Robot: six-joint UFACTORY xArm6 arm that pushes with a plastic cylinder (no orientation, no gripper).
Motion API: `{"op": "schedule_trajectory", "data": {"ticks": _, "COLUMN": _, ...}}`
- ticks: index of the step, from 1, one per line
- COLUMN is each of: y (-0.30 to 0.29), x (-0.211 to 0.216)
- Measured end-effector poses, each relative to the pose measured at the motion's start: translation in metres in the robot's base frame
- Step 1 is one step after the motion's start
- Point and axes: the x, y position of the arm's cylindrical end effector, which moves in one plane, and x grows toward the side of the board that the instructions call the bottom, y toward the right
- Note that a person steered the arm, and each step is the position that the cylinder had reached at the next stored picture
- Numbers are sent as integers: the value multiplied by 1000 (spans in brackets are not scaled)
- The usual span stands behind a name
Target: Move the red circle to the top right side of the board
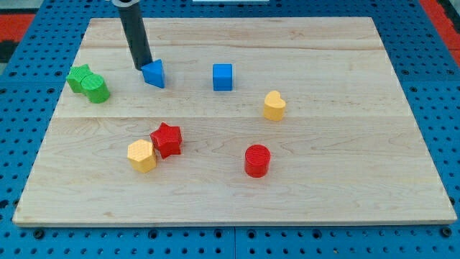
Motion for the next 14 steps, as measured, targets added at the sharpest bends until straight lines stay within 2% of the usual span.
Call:
{"op": "schedule_trajectory", "data": {"ticks": 1, "y": -16, "x": 20}}
{"op": "schedule_trajectory", "data": {"ticks": 3, "y": 83, "x": 20}}
{"op": "schedule_trajectory", "data": {"ticks": 4, "y": 84, "x": 58}}
{"op": "schedule_trajectory", "data": {"ticks": 5, "y": 130, "x": 83}}
{"op": "schedule_trajectory", "data": {"ticks": 7, "y": 127, "x": 192}}
{"op": "schedule_trajectory", "data": {"ticks": 8, "y": 128, "x": 232}}
{"op": "schedule_trajectory", "data": {"ticks": 10, "y": 222, "x": 209}}
{"op": "schedule_trajectory", "data": {"ticks": 14, "y": 223, "x": 211}}
